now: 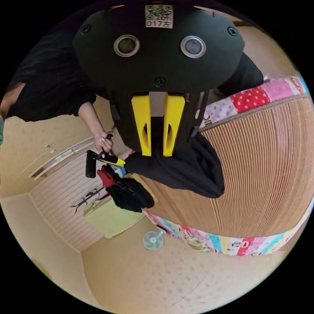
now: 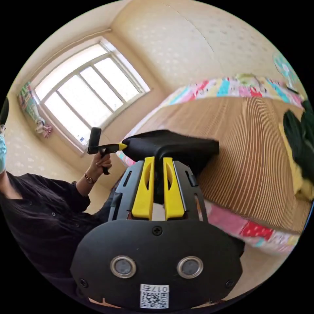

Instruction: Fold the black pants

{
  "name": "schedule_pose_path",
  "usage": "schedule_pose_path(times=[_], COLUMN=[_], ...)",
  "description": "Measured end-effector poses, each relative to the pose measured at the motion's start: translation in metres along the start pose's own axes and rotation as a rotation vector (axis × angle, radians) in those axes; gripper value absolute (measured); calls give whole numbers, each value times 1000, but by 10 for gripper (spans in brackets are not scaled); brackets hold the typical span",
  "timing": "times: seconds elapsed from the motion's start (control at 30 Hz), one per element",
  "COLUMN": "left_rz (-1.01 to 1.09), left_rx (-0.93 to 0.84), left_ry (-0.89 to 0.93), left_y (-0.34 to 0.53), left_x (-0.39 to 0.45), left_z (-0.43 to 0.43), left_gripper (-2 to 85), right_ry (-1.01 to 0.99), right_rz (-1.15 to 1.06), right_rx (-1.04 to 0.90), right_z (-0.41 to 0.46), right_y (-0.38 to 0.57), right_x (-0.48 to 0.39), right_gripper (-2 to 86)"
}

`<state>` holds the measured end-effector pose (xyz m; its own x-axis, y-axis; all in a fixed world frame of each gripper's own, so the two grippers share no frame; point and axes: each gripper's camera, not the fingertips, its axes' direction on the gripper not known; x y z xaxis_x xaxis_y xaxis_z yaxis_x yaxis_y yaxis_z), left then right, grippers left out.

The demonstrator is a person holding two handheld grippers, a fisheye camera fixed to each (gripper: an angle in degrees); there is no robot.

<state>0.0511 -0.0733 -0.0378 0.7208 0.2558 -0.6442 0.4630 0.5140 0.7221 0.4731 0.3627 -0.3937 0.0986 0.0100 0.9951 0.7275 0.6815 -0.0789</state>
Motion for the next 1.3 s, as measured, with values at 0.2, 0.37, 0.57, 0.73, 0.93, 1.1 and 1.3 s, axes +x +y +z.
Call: schedule_pose_path(times=[0.2, 0.37, 0.57, 0.73, 0.93, 1.1, 1.3], left_rz=[-301, -324, -360, -423, -494, -638, -743], left_rx=[15, 103, -97, 95, 270, 394, 476], left_ry=[183, 184, 81, 117, -215, -370, -298], left_y=[82, 19, -18, 17, 117, 207, 261], left_x=[-77, -114, -125, -166, -190, -190, -194], left_z=[32, 22, 84, 25, -96, -153, -142], left_gripper=[130, 168, 135, 139, 147, 147, 144], right_ry=[-300, -256, -254, -135, -180, -182, -396], right_rz=[410, 360, 378, 316, 324, 357, 186], right_rx=[97, 117, -150, -273, -292, -332, -470], right_z=[7, -3, 76, 146, 297, 442, 573], right_y=[87, 15, -84, -157, -249, -303, -332], right_x=[81, 84, 105, 68, -1, -83, -147], right_gripper=[103, 151, 125, 96, 100, 101, 116])
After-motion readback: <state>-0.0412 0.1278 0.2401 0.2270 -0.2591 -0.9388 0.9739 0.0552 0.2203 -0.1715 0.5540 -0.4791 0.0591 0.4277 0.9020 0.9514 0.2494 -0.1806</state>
